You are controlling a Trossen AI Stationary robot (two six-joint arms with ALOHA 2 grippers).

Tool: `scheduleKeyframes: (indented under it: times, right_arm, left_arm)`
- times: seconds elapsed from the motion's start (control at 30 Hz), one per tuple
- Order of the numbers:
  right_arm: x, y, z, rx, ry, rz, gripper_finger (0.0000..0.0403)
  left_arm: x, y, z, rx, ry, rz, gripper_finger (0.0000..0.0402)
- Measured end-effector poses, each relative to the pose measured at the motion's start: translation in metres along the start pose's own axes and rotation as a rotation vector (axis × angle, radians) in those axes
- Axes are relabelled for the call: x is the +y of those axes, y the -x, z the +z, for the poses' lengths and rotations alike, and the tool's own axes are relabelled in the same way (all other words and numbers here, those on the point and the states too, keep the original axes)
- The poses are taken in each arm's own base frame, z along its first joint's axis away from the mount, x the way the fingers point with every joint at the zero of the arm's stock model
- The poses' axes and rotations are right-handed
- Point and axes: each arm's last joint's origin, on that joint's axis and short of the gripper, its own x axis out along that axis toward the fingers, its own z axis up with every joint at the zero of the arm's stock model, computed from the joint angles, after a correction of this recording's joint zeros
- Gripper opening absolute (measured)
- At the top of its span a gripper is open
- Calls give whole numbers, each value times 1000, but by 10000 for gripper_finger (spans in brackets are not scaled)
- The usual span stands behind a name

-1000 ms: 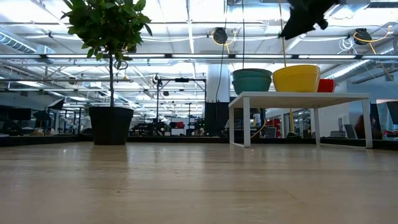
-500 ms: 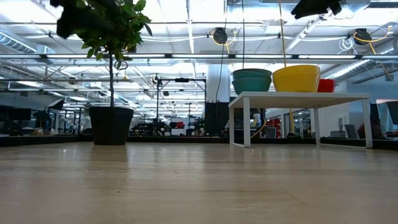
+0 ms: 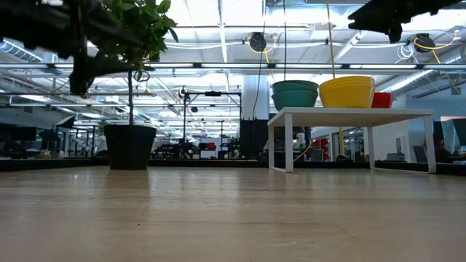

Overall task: Pick & Place Mini bowls
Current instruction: Return to Home Position

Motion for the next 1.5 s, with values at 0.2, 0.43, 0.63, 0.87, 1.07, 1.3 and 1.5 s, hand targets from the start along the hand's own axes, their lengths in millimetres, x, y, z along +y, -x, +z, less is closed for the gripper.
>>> scheduleKeyframes:
  times: [0.2,0.43,0.63,0.87,1.07,1.3,1.5]
  right_arm:
    - [-4,2,-32,-113,3,53,105]
    - [-9,2,-63,-112,-42,55,105]
    - [-13,1,-86,-95,-125,55,105]
    - [-17,-3,-111,-63,-223,50,105]
    - [-19,-9,-130,-49,-303,48,105]
    - [-20,-15,-145,-65,-321,56,105]
    - [-21,-18,-153,-58,-327,53,105]
  left_arm:
    - [28,5,-16,-50,94,-47,214]
    - [39,10,-18,-123,59,-94,214]
    - [41,9,-16,-137,17,-80,214]
    - [46,6,-14,-158,5,-37,214]
    - [51,3,-12,-167,-44,11,214]
    - [54,1,-10,-181,-110,41,214]
    - [54,1,-9,-182,-103,42,214]
